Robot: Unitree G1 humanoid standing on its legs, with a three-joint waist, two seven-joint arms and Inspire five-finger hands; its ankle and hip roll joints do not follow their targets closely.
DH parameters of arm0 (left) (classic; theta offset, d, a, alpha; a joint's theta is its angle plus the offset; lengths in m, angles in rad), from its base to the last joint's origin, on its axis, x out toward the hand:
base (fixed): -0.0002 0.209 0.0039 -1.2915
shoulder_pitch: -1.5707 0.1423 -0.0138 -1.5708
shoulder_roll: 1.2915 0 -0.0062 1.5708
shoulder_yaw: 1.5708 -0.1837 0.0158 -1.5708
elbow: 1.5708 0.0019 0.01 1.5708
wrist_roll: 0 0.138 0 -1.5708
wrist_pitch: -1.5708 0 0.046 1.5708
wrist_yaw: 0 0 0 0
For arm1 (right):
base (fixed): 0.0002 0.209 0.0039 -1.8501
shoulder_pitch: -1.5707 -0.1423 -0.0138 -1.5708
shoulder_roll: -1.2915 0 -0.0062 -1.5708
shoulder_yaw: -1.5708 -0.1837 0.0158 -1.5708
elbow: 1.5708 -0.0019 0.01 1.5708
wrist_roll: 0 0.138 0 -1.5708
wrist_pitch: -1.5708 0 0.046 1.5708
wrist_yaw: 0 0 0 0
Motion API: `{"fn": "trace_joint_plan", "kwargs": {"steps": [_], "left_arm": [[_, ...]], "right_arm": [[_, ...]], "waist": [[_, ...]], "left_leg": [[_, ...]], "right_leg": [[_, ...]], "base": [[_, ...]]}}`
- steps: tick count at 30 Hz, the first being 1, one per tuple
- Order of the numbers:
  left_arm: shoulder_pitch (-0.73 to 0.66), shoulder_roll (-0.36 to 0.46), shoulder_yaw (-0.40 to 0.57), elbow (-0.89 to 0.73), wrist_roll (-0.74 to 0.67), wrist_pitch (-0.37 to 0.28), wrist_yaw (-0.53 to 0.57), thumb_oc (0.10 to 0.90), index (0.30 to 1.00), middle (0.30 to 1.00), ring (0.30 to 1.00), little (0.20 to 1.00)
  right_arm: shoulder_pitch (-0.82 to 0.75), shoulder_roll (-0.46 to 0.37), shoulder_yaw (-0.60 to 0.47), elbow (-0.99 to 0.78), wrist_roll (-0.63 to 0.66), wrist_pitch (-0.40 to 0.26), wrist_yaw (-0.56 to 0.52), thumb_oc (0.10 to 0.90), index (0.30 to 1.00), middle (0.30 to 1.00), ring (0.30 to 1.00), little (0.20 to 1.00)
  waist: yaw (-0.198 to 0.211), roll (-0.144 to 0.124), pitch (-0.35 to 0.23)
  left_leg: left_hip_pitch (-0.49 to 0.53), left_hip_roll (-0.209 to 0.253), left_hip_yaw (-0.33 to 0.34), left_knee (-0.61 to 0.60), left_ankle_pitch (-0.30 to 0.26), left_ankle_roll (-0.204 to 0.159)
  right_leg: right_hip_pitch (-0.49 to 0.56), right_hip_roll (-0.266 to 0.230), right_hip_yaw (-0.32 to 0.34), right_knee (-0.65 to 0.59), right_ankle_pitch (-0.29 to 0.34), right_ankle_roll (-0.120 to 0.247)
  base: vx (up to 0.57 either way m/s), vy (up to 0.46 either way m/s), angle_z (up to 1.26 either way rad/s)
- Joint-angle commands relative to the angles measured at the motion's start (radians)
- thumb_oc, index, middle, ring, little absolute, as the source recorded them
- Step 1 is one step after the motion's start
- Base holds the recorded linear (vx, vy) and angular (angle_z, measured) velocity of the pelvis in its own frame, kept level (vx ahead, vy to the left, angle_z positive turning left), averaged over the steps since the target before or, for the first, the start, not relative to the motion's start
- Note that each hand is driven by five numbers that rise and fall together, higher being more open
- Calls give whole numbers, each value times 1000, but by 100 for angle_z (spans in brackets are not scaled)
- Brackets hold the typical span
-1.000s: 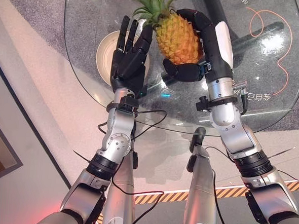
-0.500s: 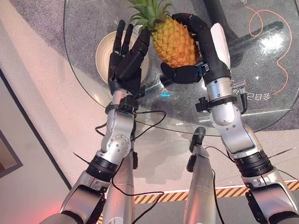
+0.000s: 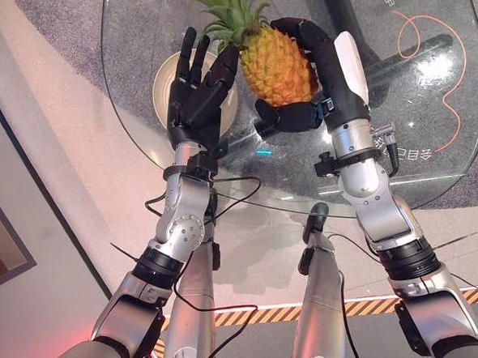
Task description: Pick up the fruit to the plate
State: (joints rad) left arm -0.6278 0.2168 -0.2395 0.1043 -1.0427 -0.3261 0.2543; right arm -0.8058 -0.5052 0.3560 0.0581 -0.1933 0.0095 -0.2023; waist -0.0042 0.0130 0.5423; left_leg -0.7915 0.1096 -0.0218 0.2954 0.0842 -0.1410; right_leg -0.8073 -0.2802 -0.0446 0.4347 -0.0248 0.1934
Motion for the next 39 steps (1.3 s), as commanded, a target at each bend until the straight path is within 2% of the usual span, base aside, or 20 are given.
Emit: {"fn": "trace_joint_plan", "kwargs": {"steps": [1,19,30,39], "left_arm": [[-195,31,-31,-199,106,-30,-159,800,900,900,900,900],[-215,42,-60,-194,29,27,-276,800,900,900,900,900],[-220,42,-65,-188,-1,34,-297,800,900,900,900,900],[-220,44,-67,-188,-1,31,-279,800,900,900,900,900]], "right_arm": [[-86,12,76,-210,3,-144,63,100,300,300,300,200],[-90,4,81,-195,15,-133,53,100,300,300,300,200],[-96,3,86,-187,12,-131,45,100,300,300,300,200],[-92,-4,67,-175,8,-133,-24,100,300,300,300,200]], "waist": [[8,-21,-22],[1,-17,-22],[-1,-17,-22],[-3,-15,-22]], "left_leg": [[39,-27,4,21,-49,70],[43,-27,8,15,-49,71],[40,-27,7,18,-50,72],[47,-26,10,13,-51,72]], "right_leg": [[59,13,-52,-140,112,-48],[58,14,-47,-146,116,-47],[54,14,-44,-143,115,-48],[58,15,-46,-145,115,-47]], "base": [[0,0,0],[0,0,0],[0,0,0],[0,0,0]]}}
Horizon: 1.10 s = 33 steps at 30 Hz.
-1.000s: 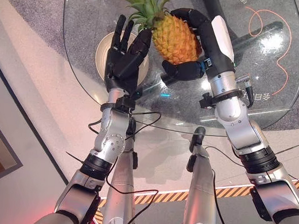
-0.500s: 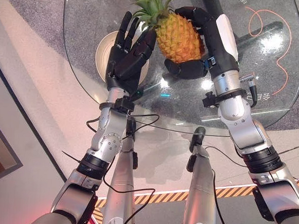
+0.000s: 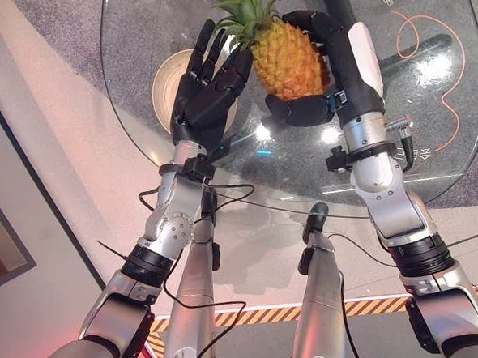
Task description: Pick up the fruit to the plate
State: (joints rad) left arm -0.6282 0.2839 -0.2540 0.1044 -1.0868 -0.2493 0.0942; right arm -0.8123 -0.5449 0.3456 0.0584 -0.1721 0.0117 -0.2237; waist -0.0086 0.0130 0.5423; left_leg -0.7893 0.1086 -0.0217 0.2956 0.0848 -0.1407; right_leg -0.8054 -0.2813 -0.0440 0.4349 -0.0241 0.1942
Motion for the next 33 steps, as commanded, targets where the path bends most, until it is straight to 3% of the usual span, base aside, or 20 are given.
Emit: {"fn": "trace_joint_plan", "kwargs": {"steps": [1,12,33], "left_arm": [[-220,-23,-52,-187,46,-48,-115,800,900,900,900,900],[-220,-13,-23,-163,185,-102,16,800,900,900,900,900],[-206,-59,43,-154,237,-216,249,800,900,900,900,900]], "right_arm": [[-85,35,75,-175,-13,-137,-10,100,300,300,300,200],[-79,34,24,-200,-30,-161,-75,100,300,300,300,200],[-86,57,10,-191,-52,-163,-94,100,300,300,300,200]], "waist": [[1,-15,-22],[-1,-18,-22],[6,-23,-22]], "left_leg": [[45,-25,10,13,-51,72],[38,-24,10,17,-55,72],[39,-26,9,5,-47,68]], "right_leg": [[57,16,-47,-146,115,-48],[50,21,-43,-140,110,-49],[59,23,-51,-153,110,-49]], "base": [[0,0,0],[0,0,0],[0,0,0]]}}
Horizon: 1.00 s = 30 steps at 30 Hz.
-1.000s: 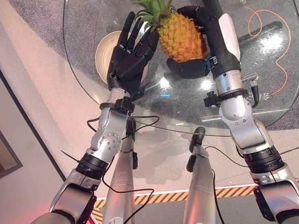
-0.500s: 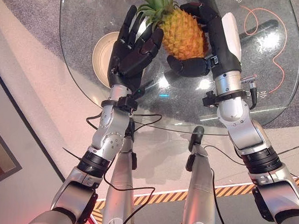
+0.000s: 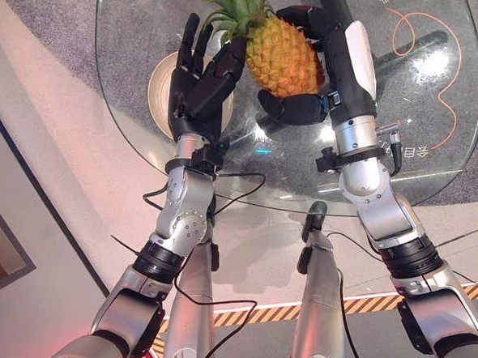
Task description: Pick up the fruit to the plate
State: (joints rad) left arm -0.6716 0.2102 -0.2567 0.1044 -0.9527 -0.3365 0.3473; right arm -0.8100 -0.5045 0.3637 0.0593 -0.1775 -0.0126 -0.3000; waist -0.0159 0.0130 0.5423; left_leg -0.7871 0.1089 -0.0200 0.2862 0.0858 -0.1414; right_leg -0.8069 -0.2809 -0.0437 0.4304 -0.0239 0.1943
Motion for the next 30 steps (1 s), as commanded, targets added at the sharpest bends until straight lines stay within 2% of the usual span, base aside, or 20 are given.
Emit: {"fn": "trace_joint_plan", "kwargs": {"steps": [1,12,30], "left_arm": [[-163,14,46,-154,107,-131,2,800,900,900,900,900],[-171,1,56,-157,137,-141,30,800,900,900,900,900],[-181,13,44,-158,117,-116,-48,800,900,900,900,900]], "right_arm": [[-89,17,-8,-192,-45,-140,-15,100,300,300,300,200],[-93,29,3,-198,-43,-140,19,100,300,300,300,200],[-99,25,29,-195,-20,-153,104,100,300,300,300,200]], "waist": [[13,-24,-22],[13,-25,-22],[12,-23,-22]], "left_leg": [[38,-26,7,14,-47,68],[45,-25,9,3,-41,65],[53,-21,14,-11,-34,63]], "right_leg": [[61,22,-51,-149,110,-50],[71,22,-54,-159,113,-49],[78,20,-56,-170,117,-47]], "base": [[0,0,0],[0,0,0],[0,0,0]]}}
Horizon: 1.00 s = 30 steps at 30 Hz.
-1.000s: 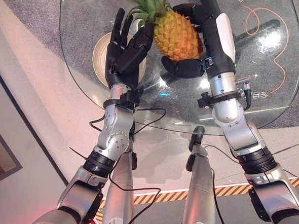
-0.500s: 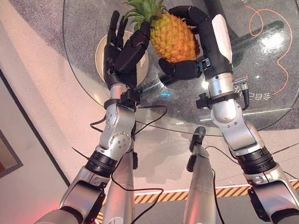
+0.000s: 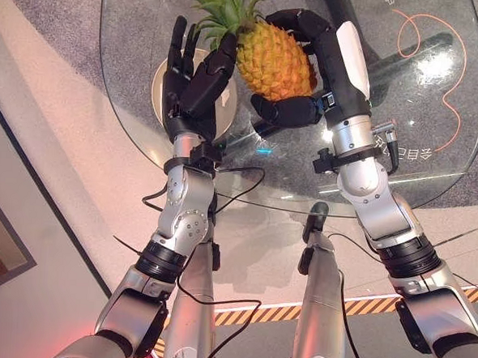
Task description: Pick up the fruit to the plate
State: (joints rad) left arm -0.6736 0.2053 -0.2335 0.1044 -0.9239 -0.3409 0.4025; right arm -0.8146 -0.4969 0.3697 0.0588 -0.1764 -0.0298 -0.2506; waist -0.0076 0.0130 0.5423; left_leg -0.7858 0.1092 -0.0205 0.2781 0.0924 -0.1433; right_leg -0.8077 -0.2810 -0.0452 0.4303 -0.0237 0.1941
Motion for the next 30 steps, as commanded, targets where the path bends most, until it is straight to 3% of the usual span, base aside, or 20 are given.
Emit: {"fn": "trace_joint_plan", "kwargs": {"steps": [1,30], "left_arm": [[-181,18,19,-155,80,-110,-118,800,900,900,900,900],[-203,55,-31,-145,2,-39,-299,800,900,900,900,900]], "right_arm": [[-96,19,26,-196,-21,-134,66,100,300,300,300,200],[-121,-3,93,-205,31,-131,173,100,300,300,300,200]], "waist": [[4,-23,-22],[4,-19,-22]], "left_leg": [[51,-22,14,-3,-40,64],[49,-22,15,-6,-35,64]], "right_leg": [[78,20,-54,-171,117,-47],[76,18,-55,-173,121,-46]], "base": [[0,0,0],[0,0,0]]}}
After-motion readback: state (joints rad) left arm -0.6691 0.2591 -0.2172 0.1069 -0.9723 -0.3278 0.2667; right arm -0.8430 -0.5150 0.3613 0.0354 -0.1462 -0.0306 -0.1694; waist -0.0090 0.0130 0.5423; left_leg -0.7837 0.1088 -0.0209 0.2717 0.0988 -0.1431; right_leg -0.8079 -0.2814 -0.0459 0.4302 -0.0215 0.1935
